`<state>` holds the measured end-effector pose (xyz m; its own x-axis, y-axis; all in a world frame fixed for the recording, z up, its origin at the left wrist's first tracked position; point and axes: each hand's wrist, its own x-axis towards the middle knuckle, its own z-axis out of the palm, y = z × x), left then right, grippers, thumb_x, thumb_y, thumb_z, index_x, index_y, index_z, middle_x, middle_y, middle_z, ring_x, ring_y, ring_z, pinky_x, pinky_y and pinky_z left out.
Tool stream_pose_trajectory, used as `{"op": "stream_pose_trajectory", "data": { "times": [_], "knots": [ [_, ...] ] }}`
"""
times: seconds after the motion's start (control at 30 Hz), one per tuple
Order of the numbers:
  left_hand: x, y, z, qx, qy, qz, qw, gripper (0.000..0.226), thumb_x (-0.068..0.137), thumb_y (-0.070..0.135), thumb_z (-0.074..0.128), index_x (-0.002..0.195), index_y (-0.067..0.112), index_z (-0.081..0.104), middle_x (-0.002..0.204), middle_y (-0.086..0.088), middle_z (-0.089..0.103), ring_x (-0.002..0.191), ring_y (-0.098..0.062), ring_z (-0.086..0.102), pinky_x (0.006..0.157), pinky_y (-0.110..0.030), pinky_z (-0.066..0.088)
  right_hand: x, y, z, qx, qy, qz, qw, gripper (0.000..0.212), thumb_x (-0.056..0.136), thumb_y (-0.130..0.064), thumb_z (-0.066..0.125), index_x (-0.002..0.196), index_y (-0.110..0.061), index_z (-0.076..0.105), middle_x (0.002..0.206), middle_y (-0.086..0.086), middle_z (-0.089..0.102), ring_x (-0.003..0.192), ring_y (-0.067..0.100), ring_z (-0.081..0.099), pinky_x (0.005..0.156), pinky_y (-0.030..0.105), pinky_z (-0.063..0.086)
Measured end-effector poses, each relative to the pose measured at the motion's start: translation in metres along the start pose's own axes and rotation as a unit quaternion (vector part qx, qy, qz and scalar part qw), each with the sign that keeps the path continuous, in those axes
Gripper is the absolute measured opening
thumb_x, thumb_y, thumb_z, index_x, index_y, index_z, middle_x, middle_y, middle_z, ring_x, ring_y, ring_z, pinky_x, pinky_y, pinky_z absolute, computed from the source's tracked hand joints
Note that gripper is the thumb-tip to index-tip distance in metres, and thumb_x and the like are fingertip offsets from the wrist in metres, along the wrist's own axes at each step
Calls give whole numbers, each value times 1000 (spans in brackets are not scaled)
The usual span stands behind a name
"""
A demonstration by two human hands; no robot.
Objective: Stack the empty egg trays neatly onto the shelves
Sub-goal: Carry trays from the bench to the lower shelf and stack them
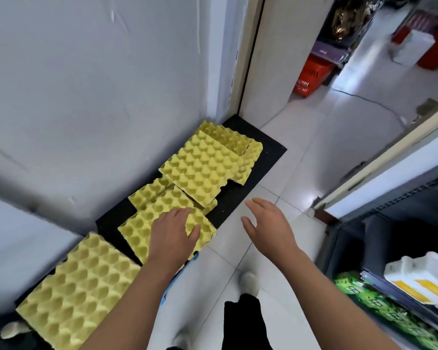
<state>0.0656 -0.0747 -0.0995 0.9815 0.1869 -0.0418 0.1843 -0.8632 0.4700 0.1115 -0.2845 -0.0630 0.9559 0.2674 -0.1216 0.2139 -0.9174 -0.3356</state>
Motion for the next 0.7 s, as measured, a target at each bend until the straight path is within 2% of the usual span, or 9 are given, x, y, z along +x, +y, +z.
{"op": "stream_pose_trajectory", "data": {
  "times": [0.2, 0.4, 0.5, 0.7],
  "knots": [
    [74, 30, 50, -27, -20, -127, 991, 52, 94, 39, 58, 141, 18, 50, 141, 0, 52, 129, -21, 47, 104, -33, 38, 107, 62, -6, -16, -68, -49, 996, 49, 99, -34, 45, 145, -16, 39, 148, 4, 40, 138, 18, 32, 112, 28, 24],
    [130, 31, 95, -66, -54, -240, 967, 56, 93, 39, 60, 143, 19, 45, 143, -1, 49, 130, -21, 46, 102, -35, 40, 204, 96, 12, -24, -125, -96, 987, 48, 97, -31, 49, 141, -13, 44, 144, 7, 45, 134, 21, 37, 111, 31, 30],
    [160, 25, 112, -95, -66, -293, 949, 62, 92, 38, 62, 147, 20, 39, 149, -3, 41, 136, -23, 38, 104, -37, 40, 247, 101, 30, -28, -156, -109, 981, 51, 97, -32, 49, 143, -12, 41, 148, 8, 40, 138, 22, 32, 111, 32, 27],
    [213, -6, 158, -124, -109, -365, 916, 79, 87, 41, 68, 152, 20, 27, 153, -3, 33, 140, -24, 32, 109, -39, 36, 319, 108, 80, -33, -225, -90, 970, 62, 96, -40, 49, 150, -21, 26, 158, 9, 17, 146, 24, 13, 117, 39, 22]
  ]
}}
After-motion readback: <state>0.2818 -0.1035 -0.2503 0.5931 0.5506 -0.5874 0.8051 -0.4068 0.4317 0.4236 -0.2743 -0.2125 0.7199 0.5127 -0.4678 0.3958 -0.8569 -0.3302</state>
